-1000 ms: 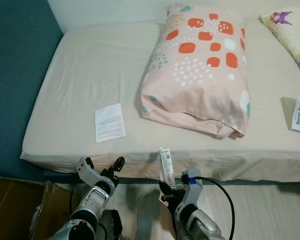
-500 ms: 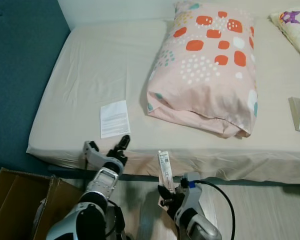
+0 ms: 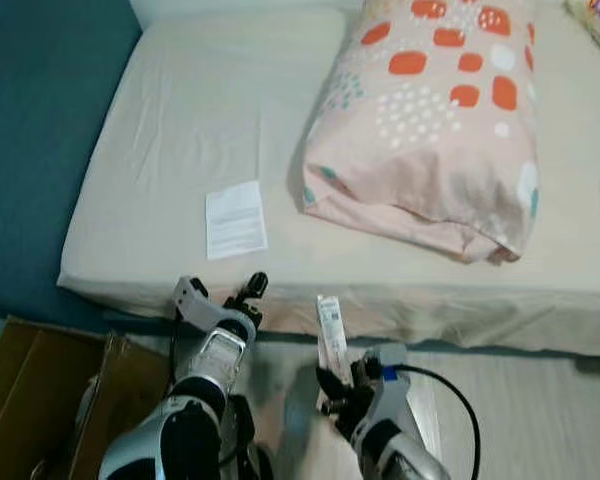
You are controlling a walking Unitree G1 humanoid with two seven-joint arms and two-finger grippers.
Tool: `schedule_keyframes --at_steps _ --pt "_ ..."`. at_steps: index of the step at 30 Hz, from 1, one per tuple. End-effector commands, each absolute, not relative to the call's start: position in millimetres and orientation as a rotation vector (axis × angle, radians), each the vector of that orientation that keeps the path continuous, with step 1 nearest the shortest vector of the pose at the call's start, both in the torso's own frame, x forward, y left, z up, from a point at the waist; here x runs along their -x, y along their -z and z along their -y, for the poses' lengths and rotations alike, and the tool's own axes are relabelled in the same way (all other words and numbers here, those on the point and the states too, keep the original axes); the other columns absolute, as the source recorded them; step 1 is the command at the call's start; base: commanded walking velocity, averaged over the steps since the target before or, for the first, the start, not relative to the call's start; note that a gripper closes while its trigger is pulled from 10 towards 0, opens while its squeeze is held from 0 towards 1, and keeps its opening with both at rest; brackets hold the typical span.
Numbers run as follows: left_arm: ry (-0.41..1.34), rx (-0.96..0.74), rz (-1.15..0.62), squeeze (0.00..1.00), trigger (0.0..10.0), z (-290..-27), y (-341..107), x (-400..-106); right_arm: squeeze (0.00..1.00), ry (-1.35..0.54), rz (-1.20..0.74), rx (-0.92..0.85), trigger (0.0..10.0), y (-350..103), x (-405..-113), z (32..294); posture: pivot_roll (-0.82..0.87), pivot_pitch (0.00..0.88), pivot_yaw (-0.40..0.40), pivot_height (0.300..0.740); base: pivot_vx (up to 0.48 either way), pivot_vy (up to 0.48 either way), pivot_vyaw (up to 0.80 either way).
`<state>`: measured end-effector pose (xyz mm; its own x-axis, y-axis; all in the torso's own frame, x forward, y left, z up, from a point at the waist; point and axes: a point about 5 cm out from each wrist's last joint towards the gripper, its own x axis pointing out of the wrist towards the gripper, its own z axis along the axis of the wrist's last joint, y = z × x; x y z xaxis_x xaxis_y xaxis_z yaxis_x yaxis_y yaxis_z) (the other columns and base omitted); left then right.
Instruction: Clean up the room
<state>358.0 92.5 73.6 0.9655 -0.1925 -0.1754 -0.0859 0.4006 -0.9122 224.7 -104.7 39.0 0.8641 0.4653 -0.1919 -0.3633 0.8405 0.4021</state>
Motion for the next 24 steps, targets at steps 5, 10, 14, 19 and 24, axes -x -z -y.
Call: schedule_keyframes --at_steps 5,10,14,19,24 --pt "0.065 1.231 -0.272 0.0 10.0 -79 -83 -363 0.0 -0.428 -0.395 -0.458 10.0 -26 -195 88 -0.22 0.553 0.117 0.615 0.0 0.0 0.0" --pt "0.087 1.227 -0.259 0.0 10.0 -76 -92 -368 0.0 -0.419 -0.409 -0.456 10.0 -24 -190 88 -0.22 0.548 0.124 0.615 0.0 0.0 0.0" --pt "0.126 1.198 -0.253 0.0 10.0 -72 -97 -370 0.0 -0.413 -0.418 -0.459 10.0 -22 -190 89 -0.22 0.499 0.137 0.615 0.0 0.0 0.0" --pt "0.14 1.181 -0.222 0.0 10.0 -82 -96 -370 0.0 -0.432 -0.429 -0.461 10.0 -17 -205 92 -0.2 0.385 0.135 0.625 0.0 0.0 0.0" --pt "0.093 1.152 -0.162 0.0 10.0 -117 -87 -366 0.0 -0.466 -0.41 -0.434 10.0 -19 -232 95 -0.18 0.255 0.115 0.644 0.0 0.0 0.0"
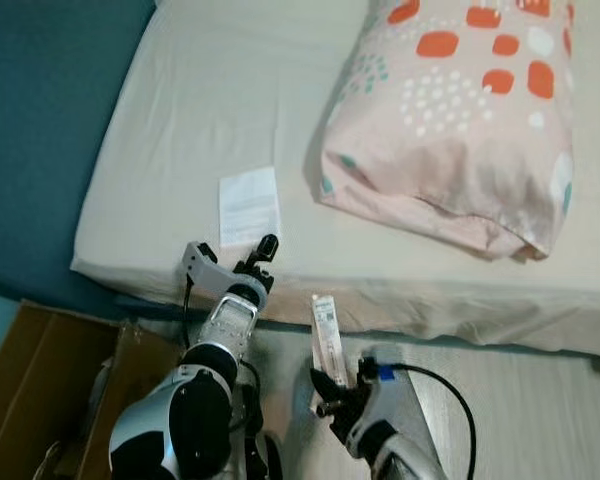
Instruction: Clean up the room
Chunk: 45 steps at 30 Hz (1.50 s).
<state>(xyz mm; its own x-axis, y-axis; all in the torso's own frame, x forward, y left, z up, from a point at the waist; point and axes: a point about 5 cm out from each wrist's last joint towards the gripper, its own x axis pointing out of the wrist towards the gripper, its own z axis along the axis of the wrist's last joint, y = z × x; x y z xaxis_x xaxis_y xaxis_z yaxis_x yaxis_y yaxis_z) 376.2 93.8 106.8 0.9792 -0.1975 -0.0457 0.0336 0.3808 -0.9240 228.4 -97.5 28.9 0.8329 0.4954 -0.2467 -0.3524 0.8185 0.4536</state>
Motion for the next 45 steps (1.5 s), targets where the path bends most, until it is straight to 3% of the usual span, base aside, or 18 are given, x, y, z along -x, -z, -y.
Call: schedule_keyframes --at_steps 1,4,10,21,27,34,45 --pt "0.093 1.152 -0.162 0.0 10.0 -117 -87 -366 0.0 -0.466 -0.41 -0.434 10.0 -19 -232 95 -0.18 0.255 0.115 0.644 0.0 0.0 0.0" --pt "0.049 1.119 -0.148 0.0 10.0 -138 -75 -359 0.0 -0.485 -0.414 -0.411 10.0 -18 -246 97 -0.16 0.192 0.091 0.659 0.0 0.0 0.0" --pt "0.001 1.087 -0.165 0.0 10.0 -150 -60 -349 0.0 -0.488 -0.451 -0.373 10.0 -10 -255 101 -0.15 0.123 0.062 0.674 0.0 0.0 0.0" --pt "0.045 0.898 -0.27 0.0 10.0 -140 -27 -322 0.0 -0.454 -0.519 -0.276 10.0 4 -268 116 -0.16 0.015 0.038 0.694 0.0 0.0 0.0" --pt "0.054 0.866 -0.292 0.0 10.0 -139 -19 -314 0.0 -0.434 -0.527 -0.274 10.0 7 -271 121 -0.16 0.0 0.04 0.694 0.0 0.0 0.0" --pt "0.042 0.82 -0.311 0.0 10.0 -138 -17 -313 0.0 -0.42 -0.534 -0.274 10.0 10 -273 124 -0.16 0.0 0.044 0.694 0.0 -0.472 0.0" --pt "0.046 0.81 -0.325 0.0 10.0 -135 -18 -315 0.0 -0.417 -0.532 -0.277 10.0 11 -277 124 -0.15 0.0 0.048 0.694 0.0 0.0 0.0"
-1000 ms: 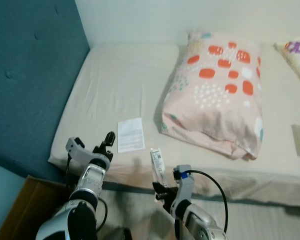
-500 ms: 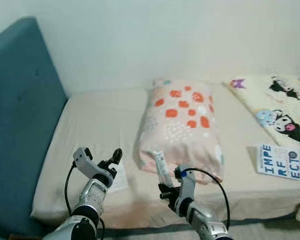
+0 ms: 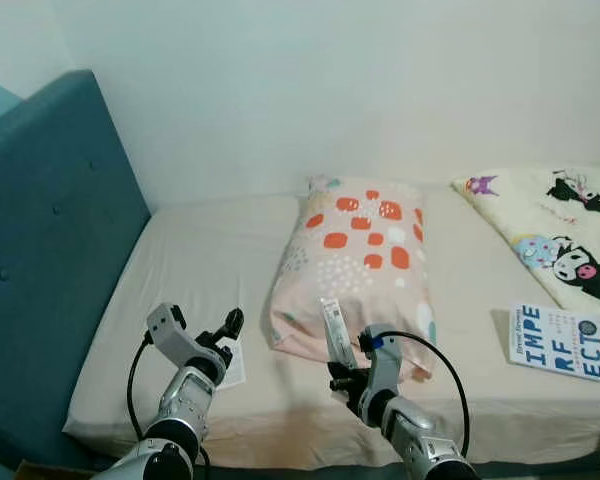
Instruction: Clean up the room
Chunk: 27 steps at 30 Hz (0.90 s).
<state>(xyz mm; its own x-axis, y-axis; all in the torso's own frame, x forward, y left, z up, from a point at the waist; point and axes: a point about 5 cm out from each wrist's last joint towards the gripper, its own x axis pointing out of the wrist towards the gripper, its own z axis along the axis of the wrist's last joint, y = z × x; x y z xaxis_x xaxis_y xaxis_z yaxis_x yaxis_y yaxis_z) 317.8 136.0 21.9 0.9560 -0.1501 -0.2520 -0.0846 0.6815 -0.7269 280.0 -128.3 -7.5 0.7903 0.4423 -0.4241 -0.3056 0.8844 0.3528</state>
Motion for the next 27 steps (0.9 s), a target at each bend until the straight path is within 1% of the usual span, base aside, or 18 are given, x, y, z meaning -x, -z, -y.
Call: schedule_keyframes --at_steps 1,3,7,10,12,16,20,22,23,24,25,26,27 --pt "0.052 0.809 -0.327 0.0 10.0 -135 -18 -314 0.0 -0.415 -0.536 -0.276 10.0 12 -277 124 -0.15 0.0 0.048 0.694 0.0 0.0 0.0" --pt "0.052 0.809 -0.327 0.0 10.0 -135 -18 -314 0.0 -0.415 -0.536 -0.276 10.0 12 -277 124 -0.15 0.0 0.048 0.694 0.0 0.0 0.0" --pt "0.069 0.793 -0.342 0.0 10.0 -131 -16 -313 0.0 -0.382 -0.585 -0.254 10.0 21 -270 128 -0.15 0.0 0.048 0.694 0.0 -0.48 0.0" --pt "0.05 0.794 -0.361 0.0 10.0 -131 -14 -312 0.0 -0.364 -0.609 -0.247 10.0 26 -265 132 -0.15 0.0 0.049 0.694 0.0 0.0 0.0" --pt "0.033 0.762 -0.397 0.0 10.0 -131 -10 -310 0.0 -0.349 -0.624 -0.248 10.0 29 -262 134 -0.14 0.0 0.054 0.694 0.0 0.0 0.0" --pt "0.032 0.76 -0.399 0.0 10.0 -132 -9 -309 0.0 -0.343 -0.631 -0.248 10.0 31 -260 135 -0.14 0.0 0.055 0.694 0.0 0.0 0.0" --pt "0.027 0.703 -0.423 0.0 10.0 -135 -6 -306 0.0 -0.333 -0.658 -0.224 10.0 36 -255 135 -0.14 0.0 0.058 0.694 0.0 0.0 0.0" --pt "0.016 0.64 -0.452 0.0 10.0 -139 -1 -301 0.0 -0.335 -0.692 -0.177 10.0 41 -250 135 -0.14 0.0 0.059 0.694 0.0 0.0 0.0" --pt "0.016 0.64 -0.452 0.0 10.0 -139 -1 -301 0.0 -0.335 -0.692 -0.177 10.0 41 -250 135 -0.14 0.0 0.059 0.694 0.0 0.0 0.0" --pt "0.004 0.579 -0.484 0.0 10.0 -143 5 -296 0.0 -0.33 -0.724 -0.142 10.0 45 -245 136 -0.14 0.0 0.058 0.694 0.0 0.0 0.0" --pt "-0.012 0.465 -0.541 0.0 10.0 -150 14 -287 0.0 -0.32 -0.772 -0.095 10.0 52 -238 139 -0.12 0.0 0.053 0.694 0.0 0.0 0.0" --pt "-0.012 0.465 -0.541 0.0 10.0 -150 14 -287 0.0 -0.32 -0.772 -0.095 10.0 52 -238 139 -0.12 0.0 0.053 0.694 0.0 0.0 0.0" --pt "-0.031 0.361 -0.597 0.0 10.0 -158 24 -277 0.0 -0.306 -0.814 -0.054 10.0 57 -231 142 -0.1 0.0 0.045 0.694 0.0 0.0 0.0"
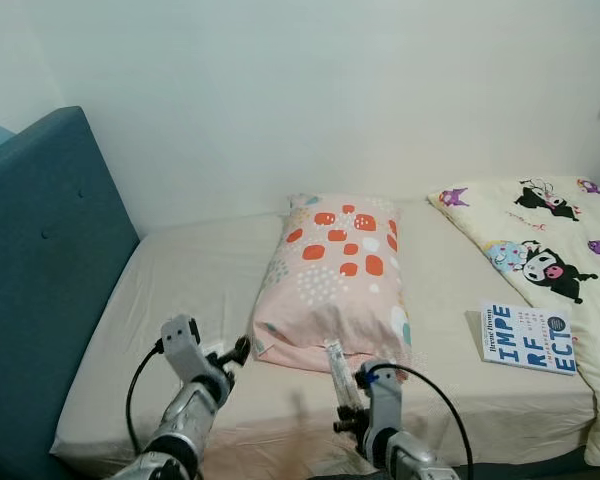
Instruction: Clean up the room
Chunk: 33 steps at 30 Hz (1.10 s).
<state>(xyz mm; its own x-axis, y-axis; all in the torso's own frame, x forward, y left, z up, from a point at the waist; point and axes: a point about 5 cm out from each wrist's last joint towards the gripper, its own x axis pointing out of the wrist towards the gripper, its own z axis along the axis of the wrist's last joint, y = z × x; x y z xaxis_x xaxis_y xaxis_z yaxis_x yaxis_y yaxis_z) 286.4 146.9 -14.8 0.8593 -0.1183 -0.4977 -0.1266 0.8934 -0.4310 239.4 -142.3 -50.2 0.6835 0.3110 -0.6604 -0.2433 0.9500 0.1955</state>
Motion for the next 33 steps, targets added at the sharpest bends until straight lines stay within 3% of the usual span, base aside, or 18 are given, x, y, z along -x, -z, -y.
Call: schedule_keyframes --at_steps 1,2,5,6,8,11,13,19,22,24,33 --pt "-0.031 0.361 -0.597 0.0 10.0 -158 24 -277 0.0 -0.306 -0.814 -0.054 10.0 57 -231 142 -0.1 0.0 0.045 0.694 0.0 0.0 0.0" --pt "-0.067 0.225 -0.678 0.0 10.0 -172 37 -260 0.0 -0.29 -0.863 -0.005 10.0 64 -222 148 -0.07 0.0 0.031 0.694 0.0 0.0 0.0" --pt "-0.099 0.108 -0.756 0.0 10.0 -186 49 -243 0.0 -0.267 -0.903 0.021 10.0 69 -214 154 -0.05 0.0 0.018 0.694 0.0 0.0 0.0" --pt "-0.155 0.04 -0.827 0.0 10.0 -202 59 -225 0.0 -0.248 -0.935 0.038 10.0 73 -208 158 -0.05 0.0 0.018 0.694 0.0 0.0 0.0" --pt "-0.288 0.022 -0.938 0.0 10.0 -232 74 -187 0.0 -0.222 -0.995 0.065 10.0 81 -194 166 0.02 0.0 -0.019 0.694 0.0 0.0 0.0" --pt "-0.318 0.013 -0.973 0.0 10.0 -240 79 -174 0.0 -0.214 -1.016 0.074 10.0 83 -188 168 0.02 0.0 -0.021 0.694 0.0 0.0 0.0" --pt "-0.327 -0.021 -1.04 0.0 10.0 -249 87 -150 0.0 -0.195 -1.05 0.077 10.0 87 -180 173 0.05 0.0 -0.045 0.694 0.0 0.0 0.0" --pt "-0.32 -0.011 -1.09 0.0 10.0 -246 95 -130 0.0 -0.198 -1.072 0.085 10.0 89 -176 175 0.06 0.0 -0.064 0.694 0.0 0.0 0.0" --pt "-0.278 0.019 -1.121 0.0 10.0 -231 101 -121 0.0 -0.226 -1.081 0.117 10.0 89 -175 174 0.07 0.0 -0.083 0.694 0.0 -0.16 0.0" --pt "-0.234 0.027 -1.128 0.0 10.0 -217 104 -121 0.0 -0.248 -1.082 0.148 10.0 89 -176 173 0.07 0.0 -0.083 0.694 0.0 -0.42 0.0" --pt "-0.172 0.045 -1.093 0.0 10.0 -205 102 -134 0.0 -0.226 -1.081 0.144 10.0 89 -175 176 0.04 0.0 -0.067 0.694 0.0 -0.12 0.0"
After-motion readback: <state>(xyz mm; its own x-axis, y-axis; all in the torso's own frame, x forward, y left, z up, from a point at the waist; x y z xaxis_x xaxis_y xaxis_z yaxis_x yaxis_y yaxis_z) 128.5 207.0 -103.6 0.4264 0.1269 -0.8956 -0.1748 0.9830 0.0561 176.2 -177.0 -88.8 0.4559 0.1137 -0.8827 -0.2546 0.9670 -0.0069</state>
